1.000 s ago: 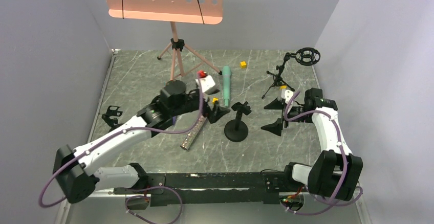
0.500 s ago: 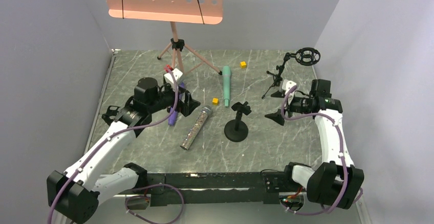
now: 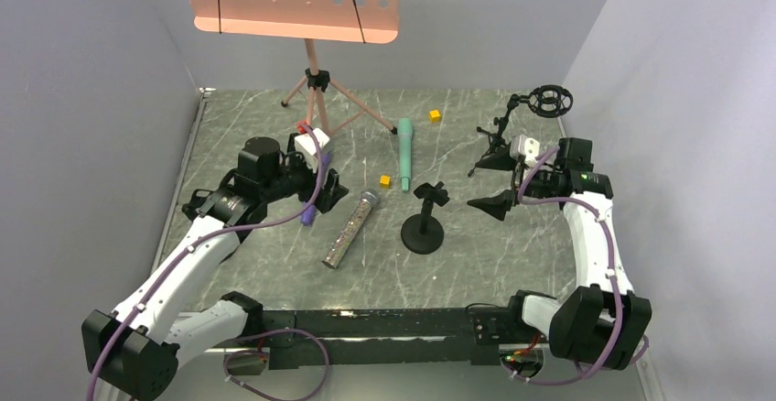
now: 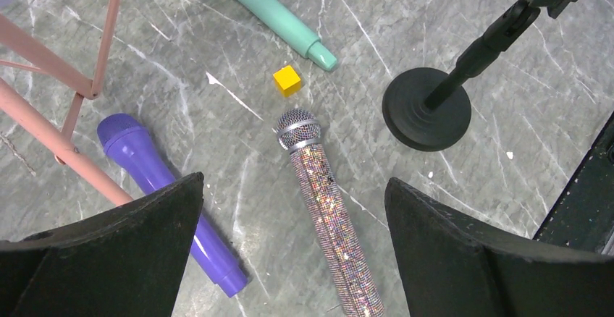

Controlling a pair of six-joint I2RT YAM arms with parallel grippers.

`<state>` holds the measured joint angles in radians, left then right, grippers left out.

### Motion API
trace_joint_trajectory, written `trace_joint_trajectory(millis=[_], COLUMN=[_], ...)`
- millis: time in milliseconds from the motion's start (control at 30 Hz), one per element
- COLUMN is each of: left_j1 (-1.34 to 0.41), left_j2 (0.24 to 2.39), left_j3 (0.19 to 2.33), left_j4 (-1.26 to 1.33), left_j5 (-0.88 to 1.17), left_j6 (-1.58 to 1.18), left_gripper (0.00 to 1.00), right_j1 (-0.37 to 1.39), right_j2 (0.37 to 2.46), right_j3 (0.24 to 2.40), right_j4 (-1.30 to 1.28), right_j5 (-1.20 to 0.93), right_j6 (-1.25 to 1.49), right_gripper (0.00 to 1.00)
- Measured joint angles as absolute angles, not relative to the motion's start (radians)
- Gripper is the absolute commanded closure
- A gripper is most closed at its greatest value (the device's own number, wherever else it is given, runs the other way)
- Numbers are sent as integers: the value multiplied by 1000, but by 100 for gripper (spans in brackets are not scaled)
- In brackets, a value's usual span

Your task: Attach the microphones to the stand

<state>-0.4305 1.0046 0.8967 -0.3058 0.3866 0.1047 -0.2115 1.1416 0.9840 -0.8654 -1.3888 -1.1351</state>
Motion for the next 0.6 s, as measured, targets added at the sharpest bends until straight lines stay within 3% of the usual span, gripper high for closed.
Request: trace_joint_trajectory(millis=[400,600], left_j1=[-422,-420], left_j2=[1006,1007], left_j3=[897,897], left_j4=[-320,-322], left_j5=[388,388], left_j6=[120,120], left_gripper=[1,1], right_j1=[-86,-52], right_j2=[1225,1467], right_j3=[984,1264], right_j4=[-841,-1159], right_j5=[-1405,-1416], right_j6=[-1129,-1436], right_gripper=[0,0])
